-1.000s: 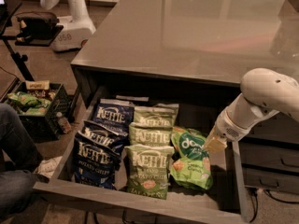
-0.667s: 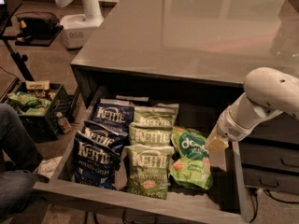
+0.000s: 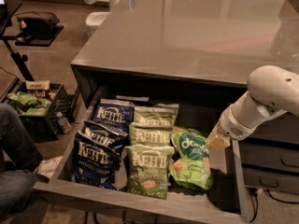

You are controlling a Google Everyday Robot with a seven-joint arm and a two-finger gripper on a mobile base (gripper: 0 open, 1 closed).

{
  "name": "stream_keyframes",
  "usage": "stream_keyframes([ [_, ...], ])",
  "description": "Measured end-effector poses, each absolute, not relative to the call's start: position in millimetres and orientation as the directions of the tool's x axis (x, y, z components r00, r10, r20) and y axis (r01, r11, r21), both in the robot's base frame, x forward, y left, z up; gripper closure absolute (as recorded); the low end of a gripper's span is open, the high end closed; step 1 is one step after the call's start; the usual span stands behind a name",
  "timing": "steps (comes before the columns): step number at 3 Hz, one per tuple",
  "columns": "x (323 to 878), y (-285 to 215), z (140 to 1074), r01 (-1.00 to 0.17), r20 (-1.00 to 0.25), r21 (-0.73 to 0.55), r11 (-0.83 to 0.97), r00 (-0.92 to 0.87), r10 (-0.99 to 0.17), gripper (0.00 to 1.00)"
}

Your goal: Pick green rice chip bag from top drawer and place on counter

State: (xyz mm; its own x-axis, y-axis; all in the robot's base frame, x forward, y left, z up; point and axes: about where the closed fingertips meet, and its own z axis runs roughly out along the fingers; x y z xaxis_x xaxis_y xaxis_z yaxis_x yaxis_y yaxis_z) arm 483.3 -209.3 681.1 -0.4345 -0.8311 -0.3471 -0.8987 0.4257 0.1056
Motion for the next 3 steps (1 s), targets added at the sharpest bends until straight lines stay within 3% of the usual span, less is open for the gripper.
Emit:
stream_keyframes([
  [3,483.3,-209.2,681.0,-0.899,-0.347,0.106,0.426,-0.434,-0.831,0.13],
])
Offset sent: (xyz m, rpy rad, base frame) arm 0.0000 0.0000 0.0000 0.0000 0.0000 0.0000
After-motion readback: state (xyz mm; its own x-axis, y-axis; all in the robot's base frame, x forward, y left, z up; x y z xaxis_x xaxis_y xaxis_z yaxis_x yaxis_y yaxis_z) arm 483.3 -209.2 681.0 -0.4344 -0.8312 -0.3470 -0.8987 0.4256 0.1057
